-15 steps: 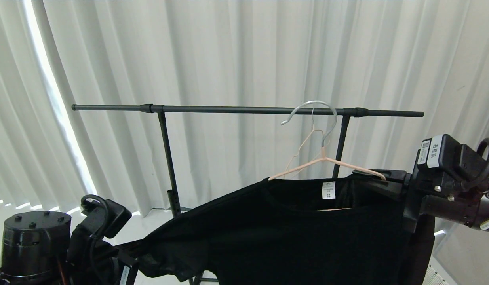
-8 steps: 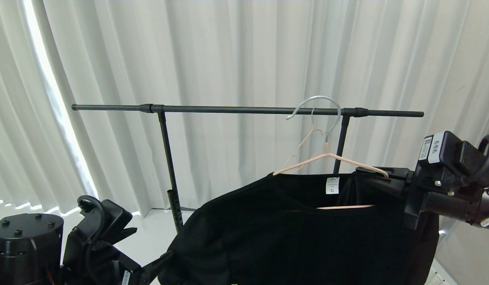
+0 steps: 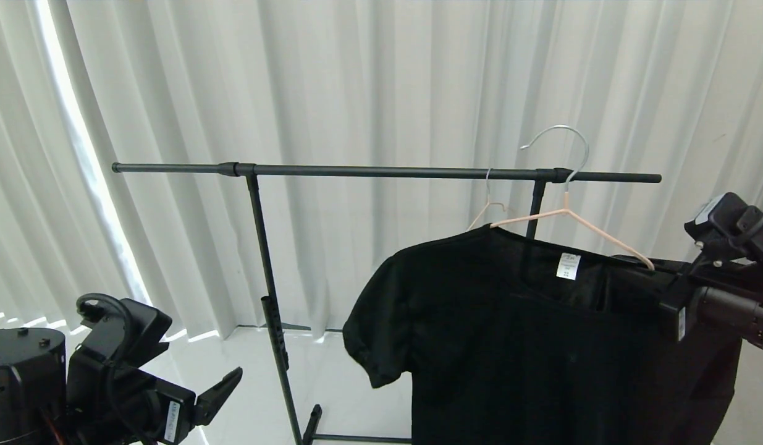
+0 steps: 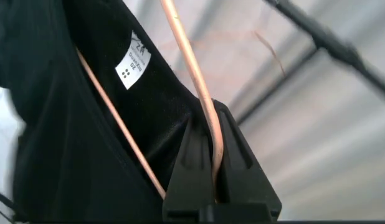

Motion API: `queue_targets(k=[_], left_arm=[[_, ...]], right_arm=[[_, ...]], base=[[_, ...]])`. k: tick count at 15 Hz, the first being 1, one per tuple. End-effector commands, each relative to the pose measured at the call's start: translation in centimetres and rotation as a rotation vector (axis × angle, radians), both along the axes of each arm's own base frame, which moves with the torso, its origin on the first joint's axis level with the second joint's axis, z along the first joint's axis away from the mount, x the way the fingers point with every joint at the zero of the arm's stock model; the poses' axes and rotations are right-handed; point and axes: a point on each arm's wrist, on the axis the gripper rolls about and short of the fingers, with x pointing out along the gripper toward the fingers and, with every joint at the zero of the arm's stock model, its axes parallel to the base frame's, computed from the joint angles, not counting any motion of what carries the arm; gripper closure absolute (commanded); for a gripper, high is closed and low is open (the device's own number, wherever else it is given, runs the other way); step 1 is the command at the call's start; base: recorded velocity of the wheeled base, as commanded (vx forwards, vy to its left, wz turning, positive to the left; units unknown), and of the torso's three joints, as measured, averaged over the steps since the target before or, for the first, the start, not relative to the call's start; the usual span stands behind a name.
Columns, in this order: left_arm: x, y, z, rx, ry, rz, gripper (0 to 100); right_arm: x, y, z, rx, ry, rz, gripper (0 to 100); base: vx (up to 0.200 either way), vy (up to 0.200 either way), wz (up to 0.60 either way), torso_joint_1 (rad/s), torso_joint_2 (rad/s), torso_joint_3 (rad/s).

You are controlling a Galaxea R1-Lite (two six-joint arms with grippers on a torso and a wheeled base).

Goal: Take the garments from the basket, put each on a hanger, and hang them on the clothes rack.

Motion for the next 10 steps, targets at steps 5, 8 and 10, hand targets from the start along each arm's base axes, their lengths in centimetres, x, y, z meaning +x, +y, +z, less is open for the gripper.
queue_targets(k=[5,8,10], left_arm=[[0.2,0.3,0.6,0.059,-0.042,0.135,0],[0.7,0.3,0.9,0.065,-0.053,0.150,0],[0.8,0.3,0.7,0.079,-0.047,0.187,0]], right_arm=[[-0.1,-0.3,-2.1,0.027,0.112,-0.138,100],[-0.5,-0.2,-3.0,-0.003,0.140,-0.171,100],[-0.8,0.6,-3.8,-0.028,0.164,-0.163,100]], base=[[0.000,0.000,0.00,0.000,0.00,0.000],[0.000,0.000,0.00,0.000,0.00,0.000],[0.000,0.000,0.00,0.000,0.00,0.000]])
